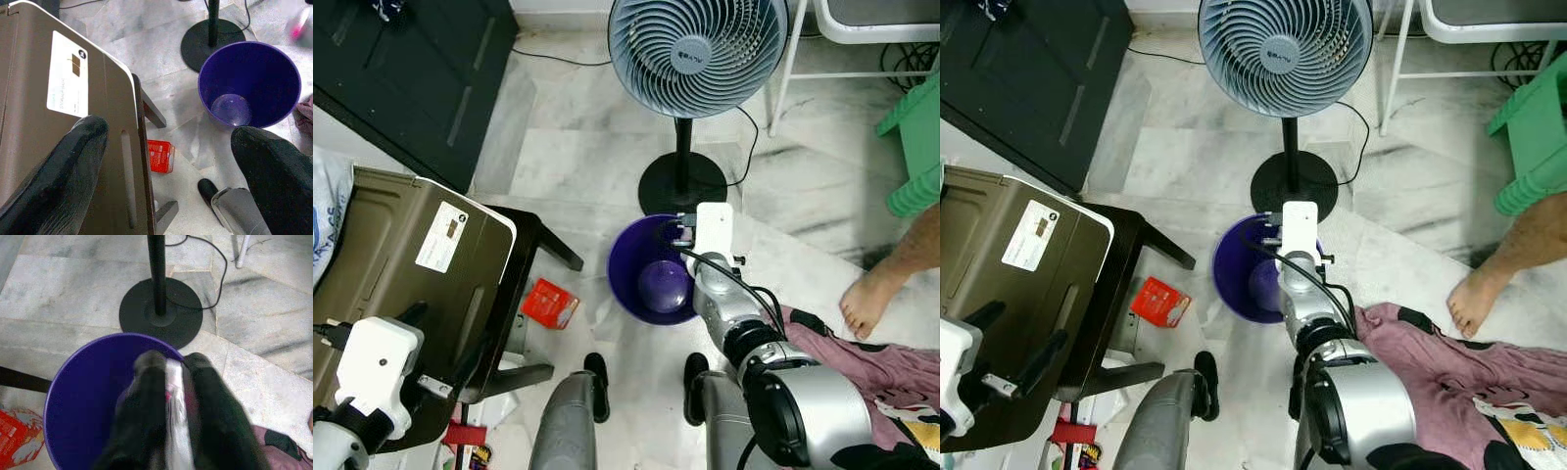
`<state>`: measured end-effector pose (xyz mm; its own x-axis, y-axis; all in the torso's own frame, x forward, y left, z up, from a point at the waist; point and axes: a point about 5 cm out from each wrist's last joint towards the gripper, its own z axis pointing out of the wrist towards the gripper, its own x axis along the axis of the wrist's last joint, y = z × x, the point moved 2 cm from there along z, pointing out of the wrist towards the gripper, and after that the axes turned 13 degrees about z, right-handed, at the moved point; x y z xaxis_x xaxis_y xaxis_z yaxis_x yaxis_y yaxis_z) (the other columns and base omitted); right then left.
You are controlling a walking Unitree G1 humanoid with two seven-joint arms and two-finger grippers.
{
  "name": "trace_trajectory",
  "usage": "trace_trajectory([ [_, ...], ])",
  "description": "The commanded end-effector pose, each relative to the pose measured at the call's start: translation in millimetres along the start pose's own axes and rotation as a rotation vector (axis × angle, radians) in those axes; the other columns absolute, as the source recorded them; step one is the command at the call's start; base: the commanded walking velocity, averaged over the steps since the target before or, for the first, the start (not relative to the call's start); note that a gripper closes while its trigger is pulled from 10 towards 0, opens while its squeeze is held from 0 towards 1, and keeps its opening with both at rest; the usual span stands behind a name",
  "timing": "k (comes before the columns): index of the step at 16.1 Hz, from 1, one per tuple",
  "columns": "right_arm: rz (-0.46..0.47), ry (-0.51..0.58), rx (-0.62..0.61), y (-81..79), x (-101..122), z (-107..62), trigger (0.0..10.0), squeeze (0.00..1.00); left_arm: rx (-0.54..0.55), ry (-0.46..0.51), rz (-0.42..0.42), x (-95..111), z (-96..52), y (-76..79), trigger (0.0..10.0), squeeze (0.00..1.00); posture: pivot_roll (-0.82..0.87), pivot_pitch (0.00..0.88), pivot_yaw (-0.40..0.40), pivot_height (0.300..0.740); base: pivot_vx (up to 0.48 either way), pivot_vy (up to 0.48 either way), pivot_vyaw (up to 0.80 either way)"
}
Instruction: Clean up the room
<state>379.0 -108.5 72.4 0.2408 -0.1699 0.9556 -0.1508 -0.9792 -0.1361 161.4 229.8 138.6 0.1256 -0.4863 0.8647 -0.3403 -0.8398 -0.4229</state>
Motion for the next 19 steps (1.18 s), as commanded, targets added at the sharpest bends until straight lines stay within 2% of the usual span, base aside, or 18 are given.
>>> trace_trajectory([
  [1,0.014,-0.038,0.008,-5.0,-12,-4.2,10.0,1.0,0.006,-0.048,-0.002,-8,-3.0,-0.5,10.0,0.0,0.38,0.435,0.177,0.74,0.0,0.0,0.0],
  [3,0.056,-0.019,0.035,-12.6,-8,-4.3,10.0,1.0,0.046,-0.056,0.009,-11,-0.7,-4.8,10.0,0.0,0.37,0.428,0.17,0.74,0.0,0.0,0.0],
  [5,0.09,0.017,0.099,-28.4,2,-4.9,10.0,1.0,0.069,-0.036,0.017,-8,8.1,-5.2,10.0,0.0,0.35,0.403,0.16,0.74,0.0,0.0,0.0],
  [6,0.112,0.035,0.173,-41.4,8,-6.9,10.0,1.0,0.082,-0.016,0.014,-5,15.5,-5.6,10.0,0.0,0.33,0.383,0.151,0.74,0.0,0.0,0.0],
  [7,0.128,0.065,0.338,-68.0,13,-15.7,10.0,1.0,0.103,0.033,-0.003,4,27.2,-5.0,10.0,0.0,0.3,0.357,0.141,0.74,0.0,0.0,0.0],
  [10,0.113,0.067,0.533,-90.7,10,-29.9,10.0,1.0,0.12,0.108,-0.056,17,54.9,-1.0,10.0,0.0,0.24,0.296,0.111,0.74,0.0,0.0,0.0],
  [12,0.062,0.104,0.641,-85.9,5,-47.6,10.0,1.0,0.135,0.214,-0.124,36,79.3,5.6,10.0,0.0,0.17,0.201,0.066,0.74,0.0,0.0,0.0],
  [13,0.057,0.126,0.64,-77.0,11,-45.1,10.0,1.0,0.142,0.255,-0.155,43,95.5,5.2,10.0,0.0,0.13,0.15,0.049,0.74,0.0,0.0,0.0],
  [14,0.048,0.222,0.628,-66.7,28,-45.9,10.0,1.0,0.172,0.289,-0.174,49,104.6,3.3,10.0,0.0,0.1,0.092,0.038,0.74,0.0,0.0,0.0],
  [16,-0.002,0.384,0.568,-50.9,50,-43.9,10.0,1.0,0.22,0.307,-0.177,51,118.1,-1.2,10.0,0.0,0.08,0.025,0.034,0.74,0.0,0.0,0.0],
  [19,0.028,0.393,0.494,-34.5,62,-39.7,10.0,1.0,0.279,0.36,-0.187,60,133.7,-6.7,10.0,0.0,0.06,0.0,0.014,0.74,0.0,0.0,0.0],
])
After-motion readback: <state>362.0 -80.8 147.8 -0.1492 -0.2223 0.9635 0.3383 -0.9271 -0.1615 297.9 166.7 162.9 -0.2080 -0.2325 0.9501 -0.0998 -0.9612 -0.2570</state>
